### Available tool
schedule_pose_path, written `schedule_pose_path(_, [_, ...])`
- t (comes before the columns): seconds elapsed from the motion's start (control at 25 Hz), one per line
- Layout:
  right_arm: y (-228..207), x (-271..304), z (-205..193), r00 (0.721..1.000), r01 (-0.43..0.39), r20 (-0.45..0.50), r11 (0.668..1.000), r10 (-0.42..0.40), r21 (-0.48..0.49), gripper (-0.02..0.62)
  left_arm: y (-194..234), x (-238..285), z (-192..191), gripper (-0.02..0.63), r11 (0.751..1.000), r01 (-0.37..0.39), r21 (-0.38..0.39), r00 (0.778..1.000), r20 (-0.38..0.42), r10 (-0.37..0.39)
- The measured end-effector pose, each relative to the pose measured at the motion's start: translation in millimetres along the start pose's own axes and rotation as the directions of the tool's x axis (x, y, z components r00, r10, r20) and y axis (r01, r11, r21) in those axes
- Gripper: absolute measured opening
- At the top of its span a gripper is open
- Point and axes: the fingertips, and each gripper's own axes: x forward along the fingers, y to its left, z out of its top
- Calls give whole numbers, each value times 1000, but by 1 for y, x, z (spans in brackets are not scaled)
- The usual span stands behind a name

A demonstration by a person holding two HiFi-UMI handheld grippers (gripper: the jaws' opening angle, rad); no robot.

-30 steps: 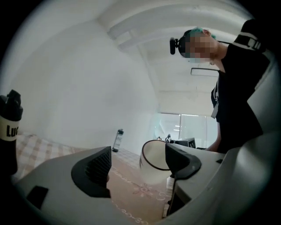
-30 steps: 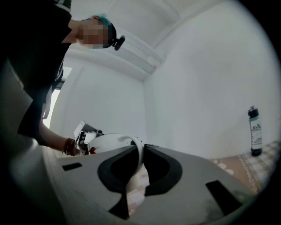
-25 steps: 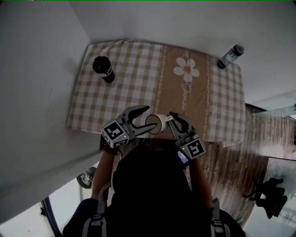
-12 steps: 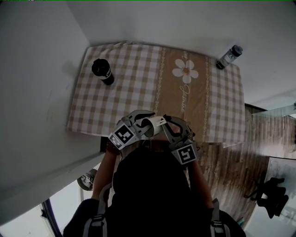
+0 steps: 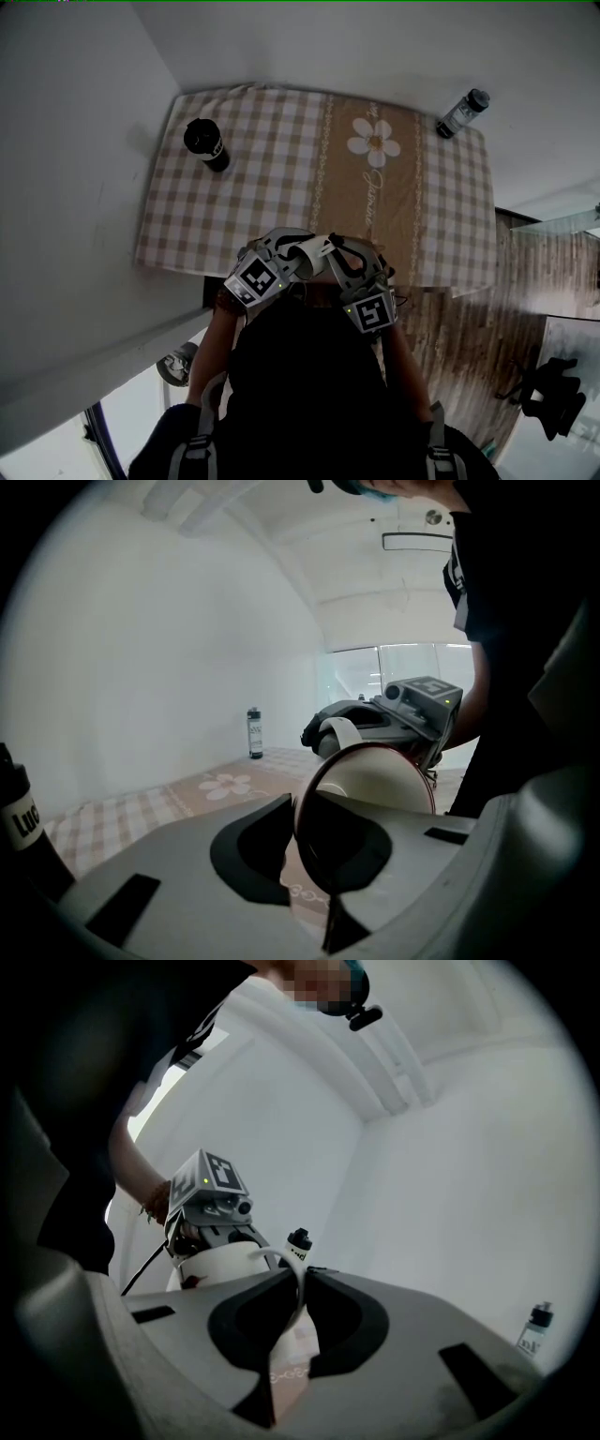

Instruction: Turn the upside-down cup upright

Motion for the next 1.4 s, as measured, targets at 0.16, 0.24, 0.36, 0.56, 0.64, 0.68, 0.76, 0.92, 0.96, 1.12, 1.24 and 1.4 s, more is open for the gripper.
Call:
schedule_pose_path(0.16, [-2, 2, -5, 1000, 15, -16, 1000, -15, 7, 47, 4, -1, -2, 37, 999, -27, -29, 999, 23, 28])
schedule_pose_path(0.24, [-6, 2, -6, 999, 36, -17, 999, -36, 21, 88, 6, -1, -2, 38, 998, -43, -39, 998, 33, 44])
schedule_pose_path(0.36, [-11, 2, -10, 998, 54, -16, 997, -53, 53, 124, 9, 0, -3, 41, 998, -59, -36, 998, 34, 60])
schedule_pose_path(0.56, [-24, -6, -16, 996, 83, 3, 983, -85, 166, 138, 35, -7, -9, 37, 979, -150, -137, 984, 77, 162])
schedule_pose_path(0.64, [-31, -13, -27, 994, 98, 5, 922, -107, 376, 138, 48, -18, -8, 37, 967, -174, -188, 973, 119, 198])
schedule_pose_path(0.68, [-34, -15, -32, 994, 91, 11, 882, -109, 463, 138, 53, -23, -6, 37, 963, -182, -199, 967, 141, 212])
schedule_pose_path(0.76, [-33, -15, -41, 995, 65, 25, 810, -98, 582, 138, 58, -32, 4, 35, 956, -206, -209, 952, 185, 245])
schedule_pose_path(0.92, [-23, -3, -52, 994, -16, 76, 582, -79, 813, 174, 66, -39, 15, 37, 938, -297, -177, 917, 222, 332])
schedule_pose_path(0.96, [-22, 2, -51, 991, -52, 105, 494, -80, 868, 205, 68, -39, 18, 37, 935, -314, -166, 908, 235, 346])
schedule_pose_path(1.12, [-20, 22, -48, 981, -162, 180, 198, -75, 967, 272, 72, -37, 21, 38, 928, -338, -154, 894, 255, 368])
schedule_pose_path(1.24, [-16, 32, -46, 979, -187, 192, 81, -68, 979, 288, 74, -39, 19, 38, 923, -348, -165, 884, 271, 382])
schedule_pose_path(1.4, [-9, 38, -34, 969, -245, 244, -27, -41, 969, 328, 74, -40, 21, 43, 922, -348, -171, 876, 291, 385])
